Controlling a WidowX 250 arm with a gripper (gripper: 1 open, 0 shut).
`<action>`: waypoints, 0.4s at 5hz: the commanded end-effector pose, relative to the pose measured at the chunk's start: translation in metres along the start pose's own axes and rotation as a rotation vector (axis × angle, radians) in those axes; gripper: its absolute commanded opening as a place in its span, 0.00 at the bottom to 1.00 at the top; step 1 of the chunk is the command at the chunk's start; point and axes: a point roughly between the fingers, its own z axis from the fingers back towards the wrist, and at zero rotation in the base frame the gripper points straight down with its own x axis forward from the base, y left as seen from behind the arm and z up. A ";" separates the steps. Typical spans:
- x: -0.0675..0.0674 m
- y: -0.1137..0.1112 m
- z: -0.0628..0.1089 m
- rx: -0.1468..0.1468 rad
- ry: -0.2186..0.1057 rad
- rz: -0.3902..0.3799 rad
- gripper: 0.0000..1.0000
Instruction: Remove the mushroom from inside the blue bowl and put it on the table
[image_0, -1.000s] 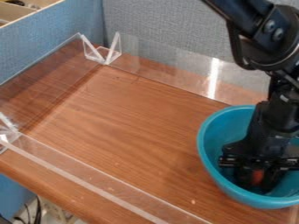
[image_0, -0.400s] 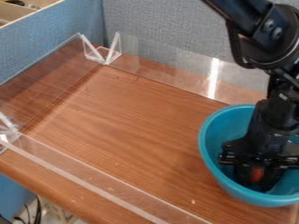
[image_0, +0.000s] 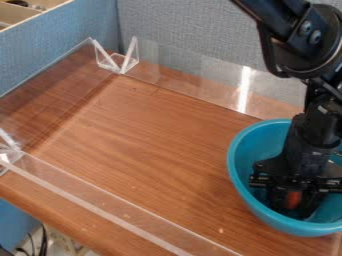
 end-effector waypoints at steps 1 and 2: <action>0.010 -0.003 0.020 -0.051 -0.031 0.010 0.00; 0.010 -0.002 0.021 -0.054 -0.029 0.002 0.00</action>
